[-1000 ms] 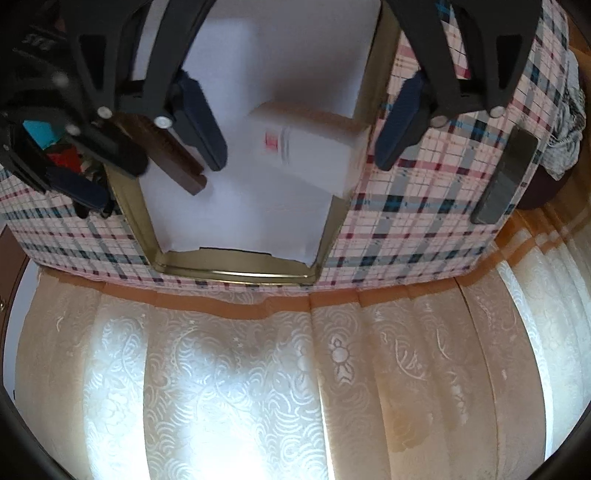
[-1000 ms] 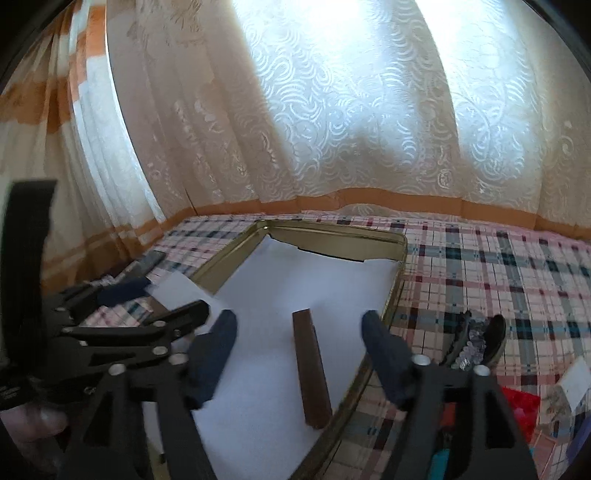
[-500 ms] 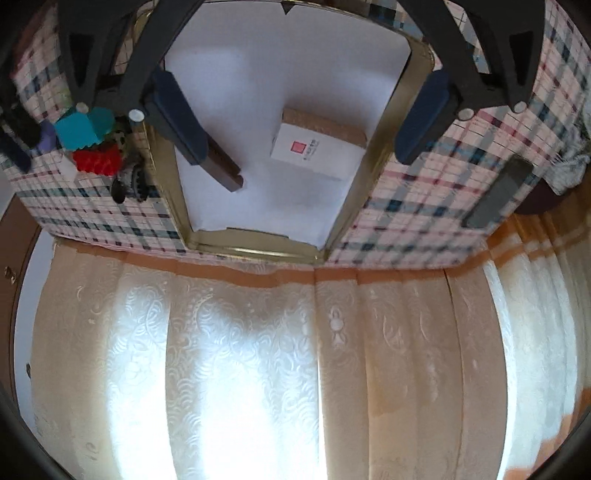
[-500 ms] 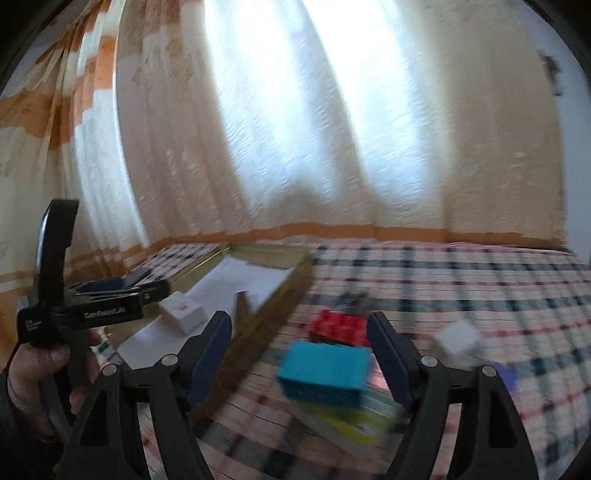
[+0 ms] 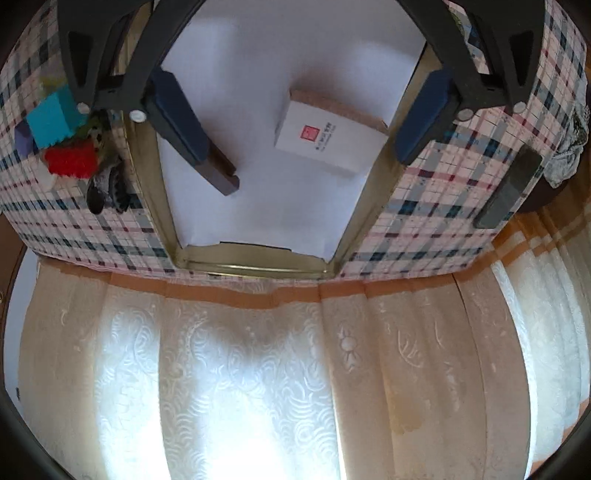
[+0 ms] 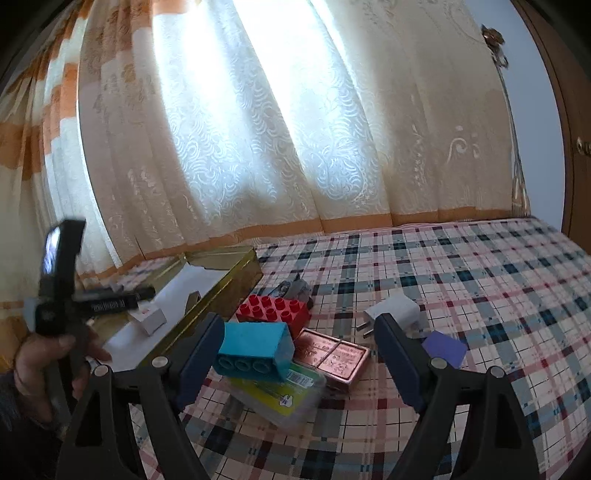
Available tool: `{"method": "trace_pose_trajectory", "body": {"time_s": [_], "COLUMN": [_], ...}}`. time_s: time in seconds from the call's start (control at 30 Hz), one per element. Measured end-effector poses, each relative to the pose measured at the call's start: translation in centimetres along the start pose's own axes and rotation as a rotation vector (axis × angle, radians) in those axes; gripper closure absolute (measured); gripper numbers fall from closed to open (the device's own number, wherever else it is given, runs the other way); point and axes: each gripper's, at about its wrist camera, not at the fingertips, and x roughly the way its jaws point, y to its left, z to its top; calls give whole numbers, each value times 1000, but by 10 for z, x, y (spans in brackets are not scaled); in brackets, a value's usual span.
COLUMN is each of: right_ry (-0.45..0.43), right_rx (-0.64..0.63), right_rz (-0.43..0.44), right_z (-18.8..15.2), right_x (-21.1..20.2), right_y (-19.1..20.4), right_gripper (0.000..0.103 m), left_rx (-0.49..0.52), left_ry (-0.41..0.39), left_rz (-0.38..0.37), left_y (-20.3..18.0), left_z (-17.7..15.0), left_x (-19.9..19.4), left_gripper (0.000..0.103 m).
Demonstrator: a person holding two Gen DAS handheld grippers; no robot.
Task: Organize rigid objects
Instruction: 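Grasp the teal brick with the left tool while the right tool grasps the purple cube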
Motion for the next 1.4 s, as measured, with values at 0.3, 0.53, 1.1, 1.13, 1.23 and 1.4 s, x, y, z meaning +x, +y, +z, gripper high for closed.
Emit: {"method": "trace_pose_trajectory", "body": {"time_s": [0.3,0.53,1.1,1.13,1.23,1.4], "right_ry": [33,99,240,256,298,339], "right_rx": [56,84,6,-6,-32,-63], "right_rz": [-15,-80,-259,-262,-267,-286], "right_z": [-2,-9,-9,-8,-6,-4], "right_x": [2,-2,4,9,22,37], "right_y": [-17,-34,-72,-73,-76,-80], "right_gripper": [18,18,18,18,18,18], "left_rx": [-10,-66,81,83,85,96], "left_ry": [-36,-188,-26,-15,5,14], "left_rz": [29,24,-220,-218,-223,-227], "left_y": [8,-8,-140,-143,-149,-157], "left_z": [-13,-22,-43,-43,-44,-45], "left_x": [-14,-79,-57,-53,-45,-36], "left_gripper": [0,0,0,0,0,0]}}
